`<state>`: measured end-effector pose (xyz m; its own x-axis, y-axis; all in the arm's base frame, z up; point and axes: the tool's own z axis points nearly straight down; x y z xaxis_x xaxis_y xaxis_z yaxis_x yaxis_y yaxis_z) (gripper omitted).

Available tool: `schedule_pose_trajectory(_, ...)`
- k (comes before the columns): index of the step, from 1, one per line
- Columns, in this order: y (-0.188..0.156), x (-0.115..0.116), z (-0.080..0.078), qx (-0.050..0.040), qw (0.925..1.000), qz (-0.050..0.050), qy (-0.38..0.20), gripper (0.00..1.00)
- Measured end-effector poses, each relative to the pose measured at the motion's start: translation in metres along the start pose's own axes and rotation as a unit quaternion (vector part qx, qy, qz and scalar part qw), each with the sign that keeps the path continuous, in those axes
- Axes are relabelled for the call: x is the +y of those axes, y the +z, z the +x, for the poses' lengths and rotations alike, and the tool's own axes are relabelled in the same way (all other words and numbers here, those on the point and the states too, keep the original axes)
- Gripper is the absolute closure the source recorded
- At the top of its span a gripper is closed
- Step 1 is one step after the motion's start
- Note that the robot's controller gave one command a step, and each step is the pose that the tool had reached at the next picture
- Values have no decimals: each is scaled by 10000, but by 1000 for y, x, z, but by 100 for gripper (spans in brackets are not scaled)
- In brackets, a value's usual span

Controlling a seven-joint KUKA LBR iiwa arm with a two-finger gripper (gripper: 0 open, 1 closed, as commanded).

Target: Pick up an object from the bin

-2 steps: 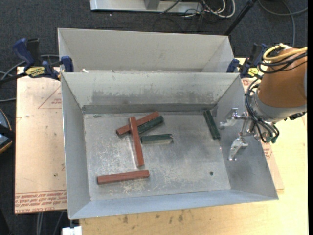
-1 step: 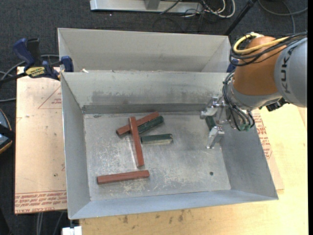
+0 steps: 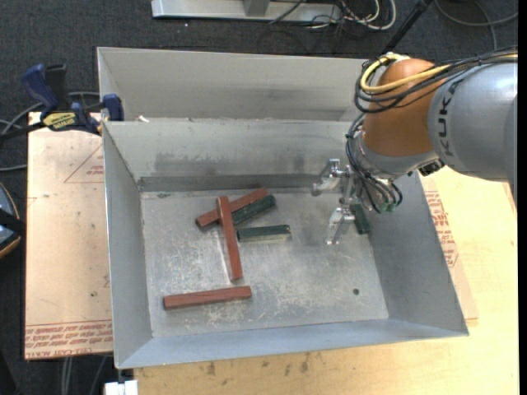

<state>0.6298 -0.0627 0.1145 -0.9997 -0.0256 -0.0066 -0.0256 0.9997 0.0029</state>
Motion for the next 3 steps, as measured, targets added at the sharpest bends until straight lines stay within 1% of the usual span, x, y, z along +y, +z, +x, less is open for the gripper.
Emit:
schedule_pose_trajectory(1,3,25,-5,17,9996,10,-283,0)
schedule_pose_trajectory(2,36,75,-7,-39,9997,9,-251,100)
schedule_pose_trajectory(3,36,75,-7,-39,9997,10,-251,100)
